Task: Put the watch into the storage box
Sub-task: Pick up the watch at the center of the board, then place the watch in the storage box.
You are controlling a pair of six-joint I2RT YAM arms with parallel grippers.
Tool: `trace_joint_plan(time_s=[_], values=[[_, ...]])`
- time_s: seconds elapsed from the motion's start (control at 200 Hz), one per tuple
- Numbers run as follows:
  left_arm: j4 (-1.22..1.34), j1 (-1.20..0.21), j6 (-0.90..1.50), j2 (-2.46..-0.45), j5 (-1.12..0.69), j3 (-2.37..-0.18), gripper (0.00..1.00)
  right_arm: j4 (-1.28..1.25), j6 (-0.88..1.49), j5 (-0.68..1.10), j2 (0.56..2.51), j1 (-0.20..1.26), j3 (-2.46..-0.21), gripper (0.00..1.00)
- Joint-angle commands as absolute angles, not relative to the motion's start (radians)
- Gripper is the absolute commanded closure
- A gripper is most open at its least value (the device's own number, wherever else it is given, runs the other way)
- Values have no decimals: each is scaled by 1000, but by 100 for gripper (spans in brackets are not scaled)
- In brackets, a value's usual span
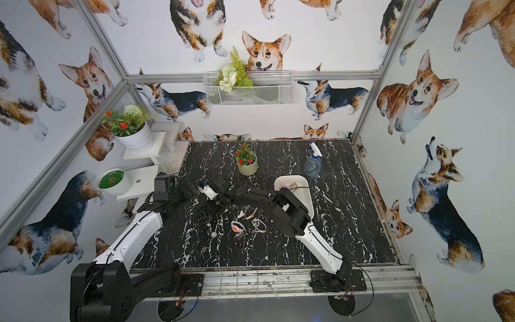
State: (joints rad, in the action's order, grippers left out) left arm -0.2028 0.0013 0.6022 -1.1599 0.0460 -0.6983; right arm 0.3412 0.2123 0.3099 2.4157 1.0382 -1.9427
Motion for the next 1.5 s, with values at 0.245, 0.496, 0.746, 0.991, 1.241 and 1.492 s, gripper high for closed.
trace_joint_plan(time_s=[0.245,0.496,0.746,0.991,1.241,1.492], values=[[-179,2,602,-1147,45,-696,0,368,219,323,2441,1046,-1962,85],[-189,2,593,-1129,61,-692,0,345,234,338,2411,1046,-1926,100],[-180,0,585,-1126,28,-692,0,190,293,369,2271,1009,-1757,100],[-149,-32,562,-1139,-10,-704,0,65,311,326,2030,918,-1472,100],[-90,-154,521,-1202,-24,-737,0,108,250,219,1747,809,-1195,100],[-14,-324,428,-1304,-103,-803,0,248,225,124,1502,690,-1019,100]])
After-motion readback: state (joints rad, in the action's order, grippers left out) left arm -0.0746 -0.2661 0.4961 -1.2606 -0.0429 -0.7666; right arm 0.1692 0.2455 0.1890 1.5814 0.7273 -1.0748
